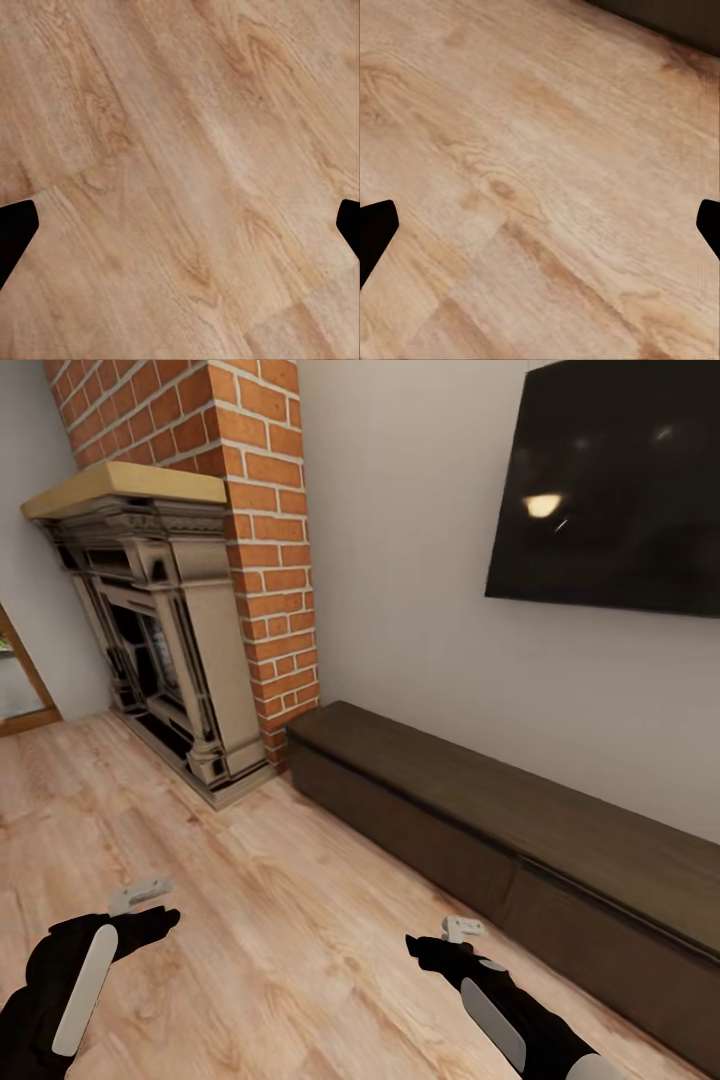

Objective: Place each of the two pumpkins and all three candles from the living room inside a cabinet in the living room (use any cabinet), then make sure every cabinet is closed, and position the cauldron so it is next to a table in the living room.

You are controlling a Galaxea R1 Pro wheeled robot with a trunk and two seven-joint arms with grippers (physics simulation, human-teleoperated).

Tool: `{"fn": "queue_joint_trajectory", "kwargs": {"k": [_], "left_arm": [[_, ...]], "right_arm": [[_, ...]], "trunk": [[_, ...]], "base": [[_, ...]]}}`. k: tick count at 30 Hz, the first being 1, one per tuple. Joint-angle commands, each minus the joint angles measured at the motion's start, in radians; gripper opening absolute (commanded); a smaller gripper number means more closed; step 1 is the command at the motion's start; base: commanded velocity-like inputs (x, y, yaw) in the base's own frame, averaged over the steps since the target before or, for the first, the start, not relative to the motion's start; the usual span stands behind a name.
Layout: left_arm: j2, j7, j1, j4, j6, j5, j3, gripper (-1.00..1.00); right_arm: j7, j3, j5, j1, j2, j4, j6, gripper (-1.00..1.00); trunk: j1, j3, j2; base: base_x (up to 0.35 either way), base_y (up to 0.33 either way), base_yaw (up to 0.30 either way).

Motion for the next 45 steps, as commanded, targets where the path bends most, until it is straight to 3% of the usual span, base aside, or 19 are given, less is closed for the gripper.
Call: {"fn": "queue_joint_trajectory", "kwargs": {"k": [1, 17, 34, 45], "left_arm": [[0.000, 0.009, -0.001, -0.001, 0.003, 0.010, 0.000, 1.00], [0.001, 0.008, -0.002, 0.001, 0.003, 0.026, 0.000, 1.00], [0.001, 0.009, -0.001, 0.001, 0.003, 0.038, 0.000, 1.00], [0.001, 0.009, -0.001, 0.001, 0.003, 0.038, 0.000, 1.00]], "right_arm": [[-0.010, 0.006, -0.008, -0.001, -0.002, -0.003, 0.002, 1.00], [-0.010, 0.008, -0.006, -0.001, -0.002, -0.003, 0.004, 1.00], [-0.010, 0.010, -0.006, -0.001, -0.002, -0.001, 0.004, 1.00], [-0.010, 0.008, 0.056, -0.001, -0.002, 0.000, 0.005, 1.00]], "trunk": [[0.000, -0.002, 0.000], [0.000, -0.016, 0.000], [0.000, -0.030, 0.000], [0.000, -0.040, 0.000]], "base": [[0.305, 0.102, 0.243], [0.294, 0.159, 0.246], [0.168, 0.249, 0.248], [0.313, 0.042, 0.248]]}}
